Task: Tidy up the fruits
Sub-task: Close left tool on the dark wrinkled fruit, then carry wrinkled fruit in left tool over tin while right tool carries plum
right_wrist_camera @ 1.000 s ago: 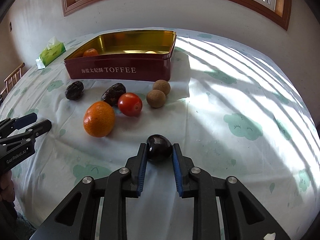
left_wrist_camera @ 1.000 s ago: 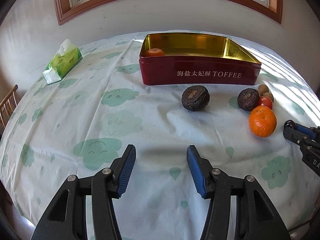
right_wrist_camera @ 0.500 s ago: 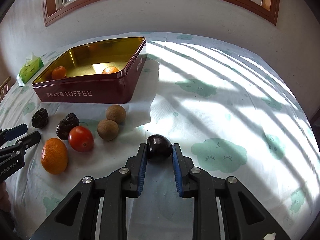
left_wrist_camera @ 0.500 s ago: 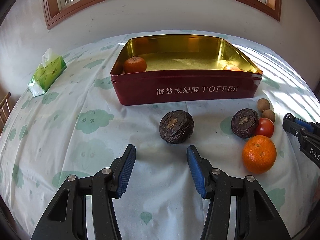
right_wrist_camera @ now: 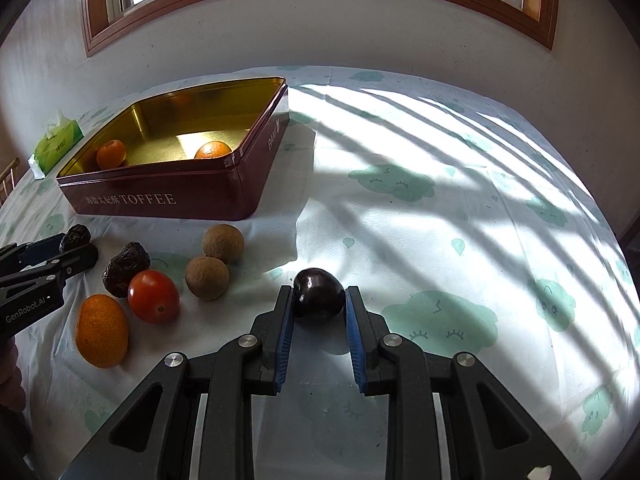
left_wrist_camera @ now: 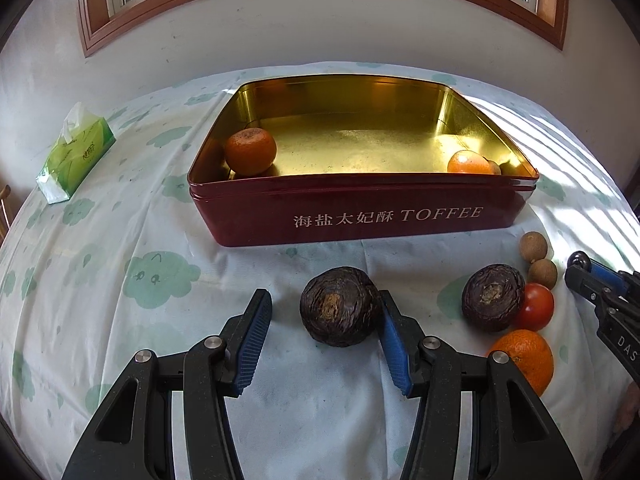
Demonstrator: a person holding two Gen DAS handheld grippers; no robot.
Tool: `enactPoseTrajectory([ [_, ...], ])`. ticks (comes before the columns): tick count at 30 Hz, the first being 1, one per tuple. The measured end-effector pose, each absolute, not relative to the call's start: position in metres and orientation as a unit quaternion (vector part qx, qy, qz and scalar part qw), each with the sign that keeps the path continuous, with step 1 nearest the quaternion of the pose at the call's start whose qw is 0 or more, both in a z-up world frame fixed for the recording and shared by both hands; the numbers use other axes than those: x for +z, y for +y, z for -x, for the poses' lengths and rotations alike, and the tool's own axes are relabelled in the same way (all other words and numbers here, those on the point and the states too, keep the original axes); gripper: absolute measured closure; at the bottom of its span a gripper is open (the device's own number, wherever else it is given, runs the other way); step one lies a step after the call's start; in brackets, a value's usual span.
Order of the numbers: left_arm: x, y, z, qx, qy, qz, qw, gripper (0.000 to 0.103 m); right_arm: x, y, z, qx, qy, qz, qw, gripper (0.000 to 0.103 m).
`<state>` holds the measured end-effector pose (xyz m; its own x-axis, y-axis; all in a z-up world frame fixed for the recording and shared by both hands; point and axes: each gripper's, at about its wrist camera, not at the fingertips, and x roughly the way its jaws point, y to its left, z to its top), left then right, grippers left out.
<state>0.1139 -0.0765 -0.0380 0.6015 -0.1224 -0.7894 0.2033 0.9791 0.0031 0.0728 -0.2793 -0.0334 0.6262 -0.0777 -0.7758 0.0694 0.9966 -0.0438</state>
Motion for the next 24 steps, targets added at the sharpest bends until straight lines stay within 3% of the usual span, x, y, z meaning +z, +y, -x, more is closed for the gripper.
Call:
enactPoseTrajectory([
  [4,-0.038,-0.0813,-0.1098,-0.105,0.426,-0.056,0.897,0.066,-0.0334,-0.2792,-0.0731,-0.041,0.43,0.005,0.902,0.08],
  [24,-0.0368,-0.0777,-0.105,-0.098,0.422,-0.054,0.9,0.067,-0.0337,-0.2787,-0.0736,-0.041,0.431,0.005,0.901,0.08],
])
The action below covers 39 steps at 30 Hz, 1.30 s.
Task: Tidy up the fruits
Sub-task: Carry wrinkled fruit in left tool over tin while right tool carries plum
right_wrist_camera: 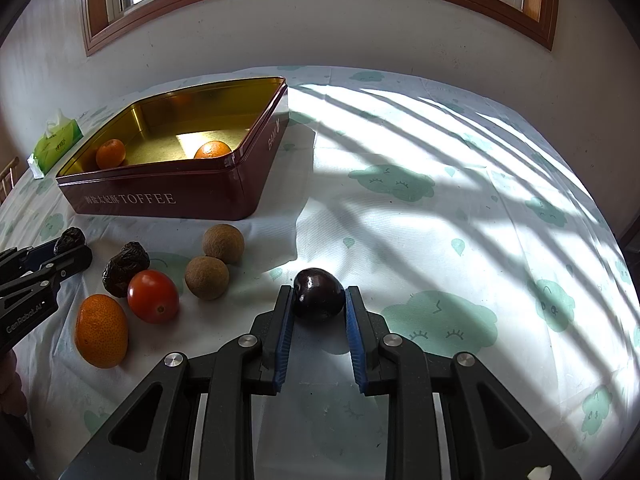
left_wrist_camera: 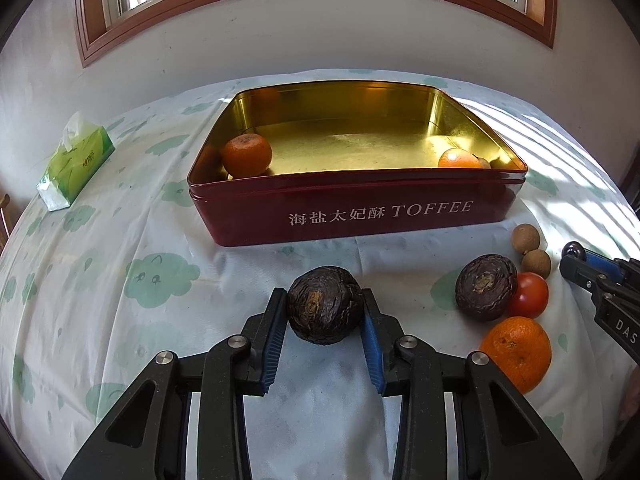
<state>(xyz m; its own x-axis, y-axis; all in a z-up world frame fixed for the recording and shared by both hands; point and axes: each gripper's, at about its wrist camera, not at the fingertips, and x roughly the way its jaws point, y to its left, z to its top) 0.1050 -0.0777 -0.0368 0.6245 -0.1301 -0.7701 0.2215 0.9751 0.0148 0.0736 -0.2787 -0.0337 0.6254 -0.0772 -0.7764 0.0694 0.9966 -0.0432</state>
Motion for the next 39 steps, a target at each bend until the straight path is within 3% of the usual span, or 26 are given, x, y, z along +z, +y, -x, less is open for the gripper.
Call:
enactPoseTrajectory([
  [24,-0.027,-0.064,-0.105,-0.096,0.422,-0.033,0.901,0.067,-0.028,-0.271,-0.078,-0.049,0.437,0.023,0.898,0.08],
  [39,-0.005,-0.036,-0.102,-0.089,0.397,-0.002,0.913,0.067,0.005,-0.256,-0.077,-0.02,0.411,0.007,0.911,0.08],
])
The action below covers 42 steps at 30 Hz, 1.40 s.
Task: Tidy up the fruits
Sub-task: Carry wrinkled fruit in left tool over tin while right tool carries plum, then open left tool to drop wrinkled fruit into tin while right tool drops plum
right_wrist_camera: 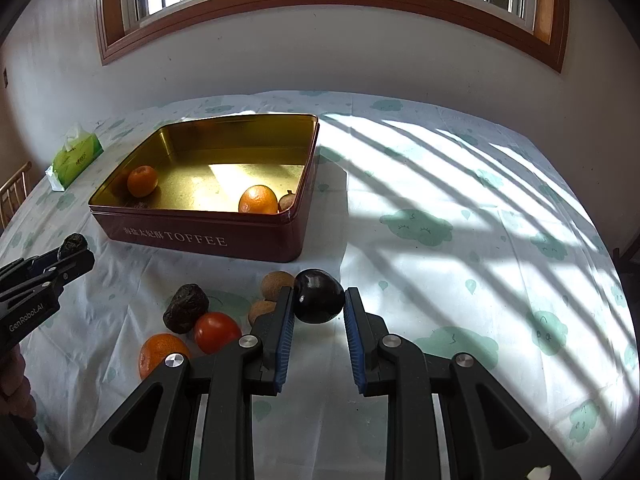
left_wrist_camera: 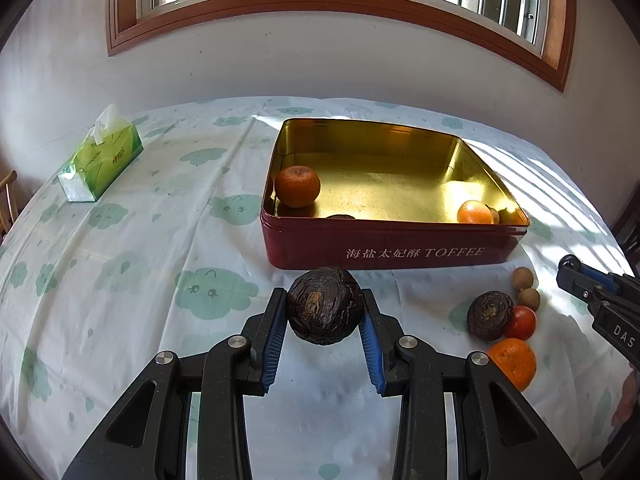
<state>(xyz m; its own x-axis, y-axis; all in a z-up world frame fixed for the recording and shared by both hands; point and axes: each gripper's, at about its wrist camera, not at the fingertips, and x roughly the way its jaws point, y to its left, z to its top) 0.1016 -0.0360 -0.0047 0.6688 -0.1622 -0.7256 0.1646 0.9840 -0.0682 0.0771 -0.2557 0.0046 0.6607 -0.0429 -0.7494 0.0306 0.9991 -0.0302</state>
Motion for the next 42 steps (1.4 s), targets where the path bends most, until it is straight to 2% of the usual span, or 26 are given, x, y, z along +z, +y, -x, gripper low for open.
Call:
enactPoseTrajectory([
  [15,0.025,-0.04,-0.14,-0.097,0.372,-0.01,0.923,0.067,0.032,-0.223,-0.124,0.027,0.387,0.019,0.922,0.08],
  [26,0.01,-0.05,-0.177,-0.099,0.397,-0.015,0.912,0.067,0.018,-0.206,-0.157,0.051,0.404,0.029,0.913,0.08],
  [42,-0.008,-0.057,-0.192,-0.096,0.406,-0.034,0.908,0.066,0.0,-0.198,-0.178,0.059,0.422,0.028,0.904,0.08],
])
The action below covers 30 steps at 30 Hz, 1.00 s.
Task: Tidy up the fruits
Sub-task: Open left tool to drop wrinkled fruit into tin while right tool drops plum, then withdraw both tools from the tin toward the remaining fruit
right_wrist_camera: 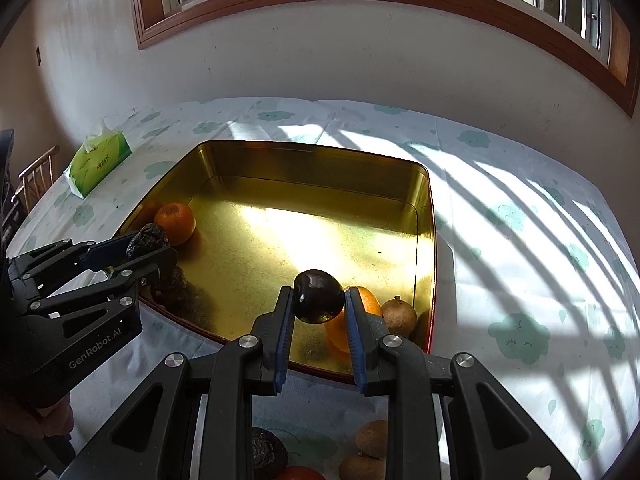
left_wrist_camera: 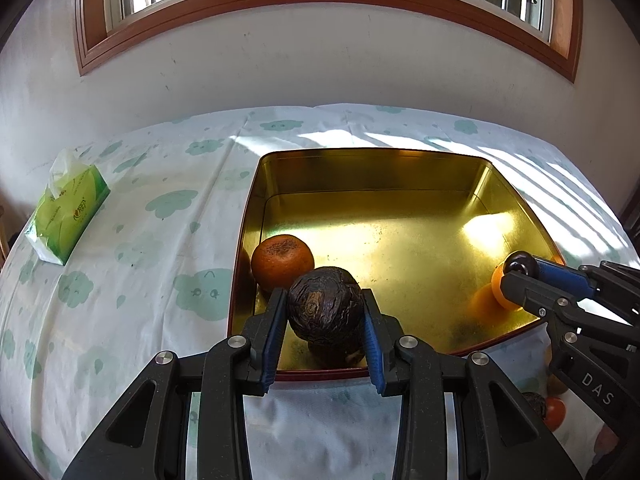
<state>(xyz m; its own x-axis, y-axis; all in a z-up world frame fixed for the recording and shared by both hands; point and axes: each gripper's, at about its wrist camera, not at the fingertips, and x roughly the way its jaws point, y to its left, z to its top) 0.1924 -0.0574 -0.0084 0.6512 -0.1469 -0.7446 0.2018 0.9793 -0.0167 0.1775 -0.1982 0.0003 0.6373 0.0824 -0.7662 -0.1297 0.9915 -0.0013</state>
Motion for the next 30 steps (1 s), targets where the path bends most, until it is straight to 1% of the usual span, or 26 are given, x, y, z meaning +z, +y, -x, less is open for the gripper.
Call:
enactPoseTrajectory([
  [10,-0.008,-0.058,-0.196,-0.099,0.413,-0.034,0.905,0.066,0.0,-0.196,-0.178,0.059,0.42,0.028,0.905,0.078],
  [11,-0.009,-0.058,-0.197,-0.099,0.413,-0.033,0.905,0.065,0.0,-0.197,-0.177,0.059,0.42,0.027,0.905,0.078],
  [13,-0.009,-0.058,-0.197,-0.099,0.414,-0.032,0.905,0.062,0.0,-0.197,-0.177,0.058,0.419,0.025,0.906,0.073],
  [15,-0.009,-0.059,-0.197,-0.097,0.411,-0.036,0.906,0.056,0.001,-0.198,-0.176,0.059,0.418,0.023,0.906,0.073],
  [17,-0.009,-0.06,-0.197,-0.096,0.41,-0.036,0.906,0.053,0.002,-0.198,-0.175,0.059,0.417,0.023,0.907,0.073],
  [23,-0.007,-0.06,-0.193,-0.097,0.41,-0.035,0.906,0.051,0.005,-0.201,-0.169,0.057,0.415,0.021,0.908,0.072],
  [27,-0.004,-0.061,-0.189,-0.097,0.407,-0.04,0.908,0.043,0.009,-0.202,-0.163,0.054,0.41,0.019,0.91,0.071],
  [30,-0.001,-0.063,-0.184,-0.1,0.405,-0.042,0.908,0.043,0.013,-0.203,-0.157,0.052,0.406,0.017,0.912,0.07],
])
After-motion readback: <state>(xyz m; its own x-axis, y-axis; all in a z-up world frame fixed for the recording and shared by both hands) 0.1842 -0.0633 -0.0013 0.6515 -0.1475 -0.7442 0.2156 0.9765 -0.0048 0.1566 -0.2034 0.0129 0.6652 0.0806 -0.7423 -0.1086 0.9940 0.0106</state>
